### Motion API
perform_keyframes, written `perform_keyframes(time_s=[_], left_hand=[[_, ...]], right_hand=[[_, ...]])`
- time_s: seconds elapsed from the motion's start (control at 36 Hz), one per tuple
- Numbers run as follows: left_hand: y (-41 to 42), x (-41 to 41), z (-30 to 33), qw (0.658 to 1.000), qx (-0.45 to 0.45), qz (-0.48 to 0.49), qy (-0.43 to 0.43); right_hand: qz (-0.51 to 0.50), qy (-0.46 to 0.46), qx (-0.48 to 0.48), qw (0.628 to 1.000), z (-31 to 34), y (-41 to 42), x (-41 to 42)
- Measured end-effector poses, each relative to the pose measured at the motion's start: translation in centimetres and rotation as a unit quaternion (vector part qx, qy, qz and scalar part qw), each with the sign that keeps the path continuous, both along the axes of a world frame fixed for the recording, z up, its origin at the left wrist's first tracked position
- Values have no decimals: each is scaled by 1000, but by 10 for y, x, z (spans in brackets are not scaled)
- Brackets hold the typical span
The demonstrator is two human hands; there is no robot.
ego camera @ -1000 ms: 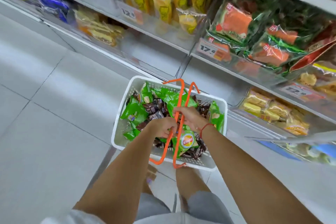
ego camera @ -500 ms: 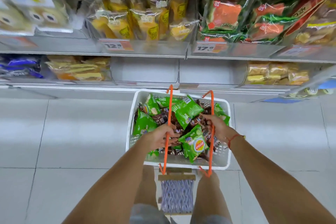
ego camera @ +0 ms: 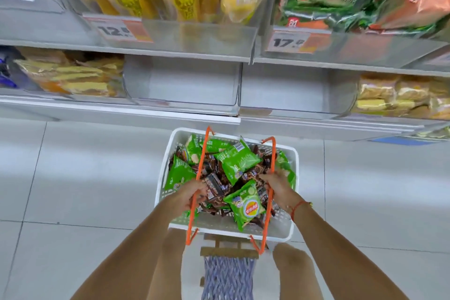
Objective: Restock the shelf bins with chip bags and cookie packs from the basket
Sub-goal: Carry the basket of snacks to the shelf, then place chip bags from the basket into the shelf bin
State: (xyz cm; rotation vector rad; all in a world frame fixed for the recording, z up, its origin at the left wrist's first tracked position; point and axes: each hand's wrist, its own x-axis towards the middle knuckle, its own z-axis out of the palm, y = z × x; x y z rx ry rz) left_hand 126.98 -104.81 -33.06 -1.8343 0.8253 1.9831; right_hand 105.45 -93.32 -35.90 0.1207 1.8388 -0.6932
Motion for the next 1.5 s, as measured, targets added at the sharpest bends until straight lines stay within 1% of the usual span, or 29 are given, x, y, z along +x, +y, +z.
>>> perform_keyframes(time_s=[0.19, 0.31, 0.39, 0.47, 0.56, 0.58, 0.64, 0.69, 0.75, 0.78, 0.81, 0.86, 0.94, 1.0, 1.06, 1.11, 1.17, 1.25, 1.31, 1.39, 1.44, 1.5], left_hand=[[-10, -9, -90, 999, -15, -44, 22], [-18, -22, -125, 999, -35, -17, 11], [-25, -28, -141, 998, -53, -20, 33], [-23, -25, -156, 997, -68, -11, 34], [-18, -22, -168, 995, -85, 17, 46], [-18, -22, -171, 995, -85, 19, 57], [-20, -22, -176, 993, -86, 20, 76], [-25, -24, -185, 989, -125, 44, 73], [-32, -30, -197, 967, -237, 86, 45], [-36, -33, -204, 947, -314, 72, 13], [-39, -36, -210, 920, -390, 29, -27], [-44, -39, -219, 859, -496, -77, -102], [-53, -39, -234, 789, -575, -155, -147], [-59, -33, -243, 756, -605, -185, -170], [-61, -25, -253, 724, -635, -192, -189], [-61, -25, -253, 706, -654, -186, -200], [-52, -29, -251, 689, -677, -178, -189], [-35, -38, -242, 671, -693, -200, -170], [-22, -40, -235, 664, -689, -235, -170], [-8, -42, -228, 647, -672, -314, -177], [0, -45, -225, 619, -673, -368, -172], [9, -45, -226, 587, -683, -396, -179]], right_hand=[[37, 2, -3, 999, -89, -14, -20], [56, 38, -10, 998, -128, -22, -31], [70, 67, -31, 995, -145, -34, -40], [115, 60, -58, 990, -151, -38, -42], [152, 71, -73, 983, -157, -32, -46], [153, 68, -84, 982, -160, -31, -49], [137, 25, -102, 985, -162, -34, -55], [155, -25, -117, 981, -162, -40, -58], [211, -41, -133, 968, -158, -48, -60], [240, -37, -142, 960, -158, -52, -59], [267, -28, -147, 952, -159, -58, -57], [316, 2, -145, 938, -164, -68, -50], [355, 60, -152, 921, -175, -80, -33], [371, 93, -160, 910, -184, -85, -22], [379, 117, -171, 902, -189, -87, -12], [393, 131, -167, 895, -189, -91, -7], [418, 153, -165, 880, -188, -87, -1], [430, 202, -163, 865, -184, -78, 3], [424, 244, -158, 857, -182, -69, 3], [432, 321, -139, 831, -179, -54, 2], [446, 369, -126, 806, -177, -46, -2], [444, 400, -125, 792, -176, -37, -8]])
